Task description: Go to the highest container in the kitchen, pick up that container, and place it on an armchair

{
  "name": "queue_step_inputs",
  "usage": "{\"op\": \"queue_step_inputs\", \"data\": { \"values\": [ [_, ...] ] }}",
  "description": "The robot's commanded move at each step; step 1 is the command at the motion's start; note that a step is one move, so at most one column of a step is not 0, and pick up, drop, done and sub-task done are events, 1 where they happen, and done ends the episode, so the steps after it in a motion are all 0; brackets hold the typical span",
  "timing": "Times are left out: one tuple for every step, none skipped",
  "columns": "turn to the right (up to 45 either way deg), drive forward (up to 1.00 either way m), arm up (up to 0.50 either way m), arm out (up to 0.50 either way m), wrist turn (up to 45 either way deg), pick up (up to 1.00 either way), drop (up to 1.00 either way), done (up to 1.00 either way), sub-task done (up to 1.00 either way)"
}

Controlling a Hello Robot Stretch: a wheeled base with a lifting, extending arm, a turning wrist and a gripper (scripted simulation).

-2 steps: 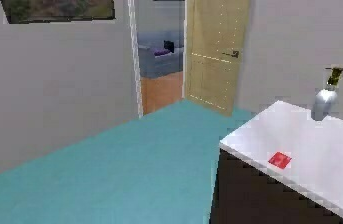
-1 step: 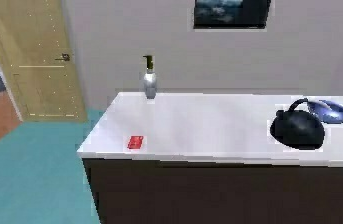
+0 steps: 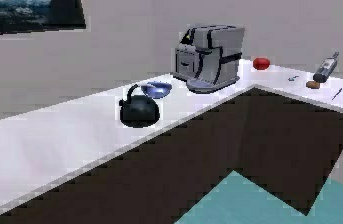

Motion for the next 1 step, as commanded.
{"op": "queue_step_inputs", "data": {
  "values": [
    [3.0,0.0,0.0,0.0,0.0,0.0,0.0,0.0,0.0]
  ]
}}
